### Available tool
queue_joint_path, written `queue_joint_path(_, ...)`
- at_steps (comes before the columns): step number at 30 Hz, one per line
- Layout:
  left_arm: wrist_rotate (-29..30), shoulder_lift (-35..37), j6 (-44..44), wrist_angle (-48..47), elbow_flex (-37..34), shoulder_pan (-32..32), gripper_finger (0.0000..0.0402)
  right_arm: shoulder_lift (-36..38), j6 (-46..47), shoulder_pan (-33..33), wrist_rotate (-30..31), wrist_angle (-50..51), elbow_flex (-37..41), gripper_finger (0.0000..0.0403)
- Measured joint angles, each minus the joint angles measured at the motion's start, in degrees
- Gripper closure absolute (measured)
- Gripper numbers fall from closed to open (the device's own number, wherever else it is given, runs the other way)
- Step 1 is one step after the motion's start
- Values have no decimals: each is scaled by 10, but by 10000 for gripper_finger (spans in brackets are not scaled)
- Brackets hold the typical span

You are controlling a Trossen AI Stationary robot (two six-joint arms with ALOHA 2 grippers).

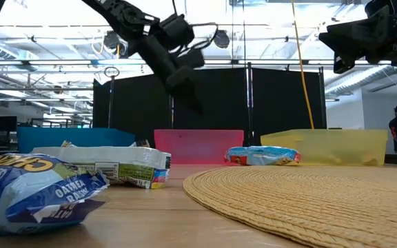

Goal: Pick and place Granola Bars by type
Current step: Put the red granola bar into the pink bin

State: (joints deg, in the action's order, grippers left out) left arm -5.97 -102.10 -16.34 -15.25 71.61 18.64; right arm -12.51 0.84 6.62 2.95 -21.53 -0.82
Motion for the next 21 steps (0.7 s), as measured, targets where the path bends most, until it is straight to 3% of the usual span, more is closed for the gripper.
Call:
queue_joint_path(4,-5,0,-16,32,0,-62,205,0,0,0,0,0,0,317)
queue_joint_path(9,80,-22,-50,70,1,-133,156,0,0,0,0,0,0,316)
queue_joint_path(16,164,-95,-109,100,1,-175,154,-1,0,0,0,4,0,317)
queue_joint_path(21,184,-131,-113,107,19,-178,160,-2,0,0,0,4,0,316)
